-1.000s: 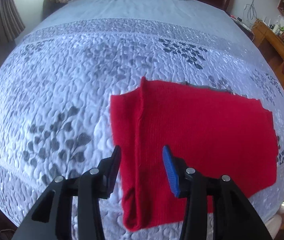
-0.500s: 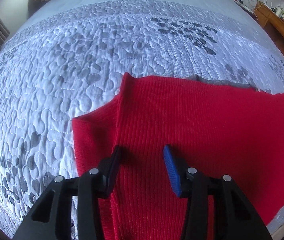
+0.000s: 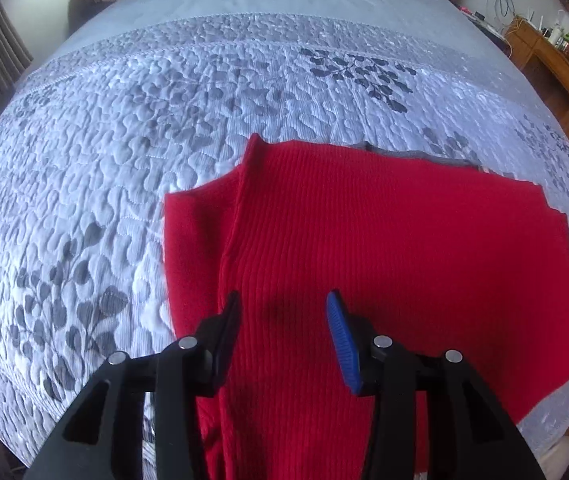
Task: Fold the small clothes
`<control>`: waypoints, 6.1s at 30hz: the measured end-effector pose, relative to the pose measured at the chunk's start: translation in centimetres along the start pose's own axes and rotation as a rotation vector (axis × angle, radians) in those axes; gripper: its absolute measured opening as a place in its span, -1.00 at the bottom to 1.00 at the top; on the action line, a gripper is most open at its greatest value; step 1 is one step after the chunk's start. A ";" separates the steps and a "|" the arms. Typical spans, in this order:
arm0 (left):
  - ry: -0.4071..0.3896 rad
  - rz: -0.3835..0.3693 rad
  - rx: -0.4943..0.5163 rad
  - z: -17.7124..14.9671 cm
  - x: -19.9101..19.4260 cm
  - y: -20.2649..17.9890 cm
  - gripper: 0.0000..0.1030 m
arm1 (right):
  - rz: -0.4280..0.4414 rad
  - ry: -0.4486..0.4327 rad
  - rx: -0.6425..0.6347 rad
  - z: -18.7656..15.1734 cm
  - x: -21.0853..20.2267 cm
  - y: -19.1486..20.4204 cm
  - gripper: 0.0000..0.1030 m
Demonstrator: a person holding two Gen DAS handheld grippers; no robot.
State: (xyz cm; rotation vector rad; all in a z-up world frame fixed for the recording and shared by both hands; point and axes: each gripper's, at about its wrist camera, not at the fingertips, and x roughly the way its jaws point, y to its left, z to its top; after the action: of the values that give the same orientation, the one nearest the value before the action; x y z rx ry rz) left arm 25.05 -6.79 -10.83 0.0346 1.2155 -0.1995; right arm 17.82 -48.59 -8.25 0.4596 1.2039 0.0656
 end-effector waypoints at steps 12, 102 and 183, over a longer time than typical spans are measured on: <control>0.007 -0.020 0.003 -3.0 0.1 -3.9 -0.11 | 0.095 0.119 0.085 -6.1 1.7 -1.3 0.29; 0.351 -0.568 -0.304 0.8 3.6 -1.9 0.08 | 0.255 -0.013 -0.474 -11.5 1.4 18.2 -0.86; 0.104 -0.325 -0.139 -9.3 -3.9 8.0 0.02 | 0.310 0.197 -0.130 -12.9 7.5 16.2 0.00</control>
State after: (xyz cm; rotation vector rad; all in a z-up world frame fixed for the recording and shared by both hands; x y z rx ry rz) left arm 16.53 2.84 -11.04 -0.2780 1.3319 -0.4000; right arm 11.97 -27.80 -12.32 0.5310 1.3030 0.4614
